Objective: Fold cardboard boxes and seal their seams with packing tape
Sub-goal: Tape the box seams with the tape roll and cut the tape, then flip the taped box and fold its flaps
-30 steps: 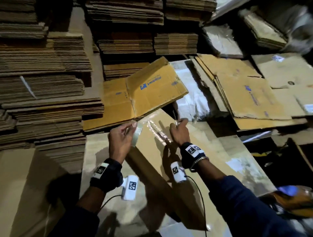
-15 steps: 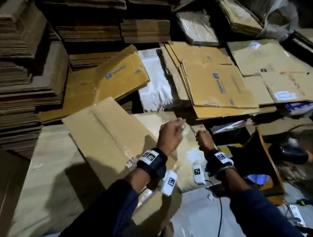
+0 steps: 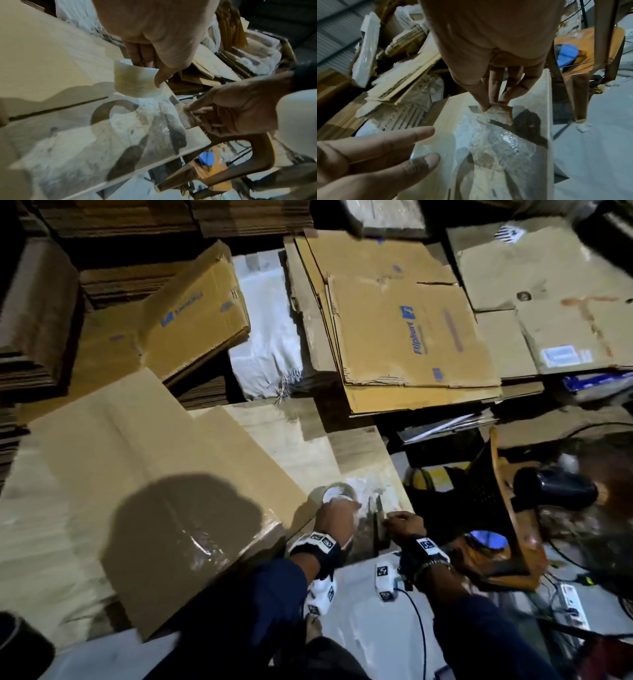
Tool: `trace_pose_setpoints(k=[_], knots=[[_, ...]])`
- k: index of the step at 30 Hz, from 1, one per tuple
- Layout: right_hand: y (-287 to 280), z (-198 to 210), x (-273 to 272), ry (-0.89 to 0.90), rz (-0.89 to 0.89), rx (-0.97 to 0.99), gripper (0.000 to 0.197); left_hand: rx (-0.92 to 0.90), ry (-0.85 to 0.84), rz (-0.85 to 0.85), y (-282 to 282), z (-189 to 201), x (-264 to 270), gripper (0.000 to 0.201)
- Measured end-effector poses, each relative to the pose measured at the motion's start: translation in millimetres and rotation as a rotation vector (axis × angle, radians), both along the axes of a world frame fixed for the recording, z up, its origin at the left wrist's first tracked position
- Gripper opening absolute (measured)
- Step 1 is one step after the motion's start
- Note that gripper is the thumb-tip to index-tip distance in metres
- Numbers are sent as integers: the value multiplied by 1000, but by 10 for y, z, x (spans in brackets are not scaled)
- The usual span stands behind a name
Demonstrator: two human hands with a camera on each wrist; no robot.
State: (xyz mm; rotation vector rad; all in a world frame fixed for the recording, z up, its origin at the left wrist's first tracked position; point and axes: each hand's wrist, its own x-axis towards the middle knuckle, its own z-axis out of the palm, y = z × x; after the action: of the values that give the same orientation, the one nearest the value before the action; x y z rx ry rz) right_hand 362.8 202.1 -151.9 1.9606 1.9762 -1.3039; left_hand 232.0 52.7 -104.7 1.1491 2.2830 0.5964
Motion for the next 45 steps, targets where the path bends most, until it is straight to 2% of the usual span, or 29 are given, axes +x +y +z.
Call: trace_pose_setpoints(k=[6, 9, 11, 13, 16, 18, 21, 23, 25, 28, 30, 32, 35, 38, 40, 42, 44, 45], knots=[[24, -304, -88, 2, -5, 4, 21, -115, 61, -228, 139, -425, 40, 62], [64, -391, -91, 24, 50, 60, 21, -130, 126, -327, 184, -575, 37, 69], [96, -428, -87, 53, 124, 114, 22, -135, 99, -336, 181, -658, 40, 60], [137, -410, -110, 33, 172, 161, 23, -114, 66, -298, 192, -670, 44, 43], [156, -178, -299, 4, 236, 197, 25, -56, -54, -219, 264, -490, -73, 19], [133, 86, -560, 49, 280, 222, 22, -26, -96, -172, 358, -281, -300, 17], [8, 597, -1173, 201, 337, 218, 21, 19, -65, -28, 427, 188, -871, 17], [-102, 922, -1630, 307, 365, 184, 37, 54, 10, 40, 360, 559, -1299, 17], [-253, 1186, -2060, 384, 411, 158, 36, 82, 68, 100, 119, 953, -1719, 19], [-650, 1539, -2657, 493, 511, 130, 8, 81, 121, 205, -509, 1328, -2281, 12], [-1007, 1717, -3028, 522, 578, 74, 11, 70, 130, 302, -1059, 1461, -2558, 10], [-1340, 1870, -3346, 501, 645, -20, 6, 39, 147, 419, -1564, 1545, -2780, 12], [-1811, 1980, -3815, 368, 784, -37, 30, -48, 197, 607, -2381, 1523, -3137, 20], [-2178, 2013, -4102, 215, 891, 66, 72, -141, 217, 764, -3086, 1366, -3426, 51], [-2337, 1885, -4207, 208, 848, 19, 94, -100, 142, 877, -3444, 1234, -3538, 77], [-2298, 1522, -4335, 223, 779, -41, 112, 4, -7, 958, -3672, 1103, -3582, 100], [-2095, 860, -4555, 187, 764, -29, 122, 126, -173, 972, -3793, 1010, -3573, 108], [-2070, 741, -4602, 185, 744, -28, 120, 170, -241, 966, -3812, 977, -3558, 108]])
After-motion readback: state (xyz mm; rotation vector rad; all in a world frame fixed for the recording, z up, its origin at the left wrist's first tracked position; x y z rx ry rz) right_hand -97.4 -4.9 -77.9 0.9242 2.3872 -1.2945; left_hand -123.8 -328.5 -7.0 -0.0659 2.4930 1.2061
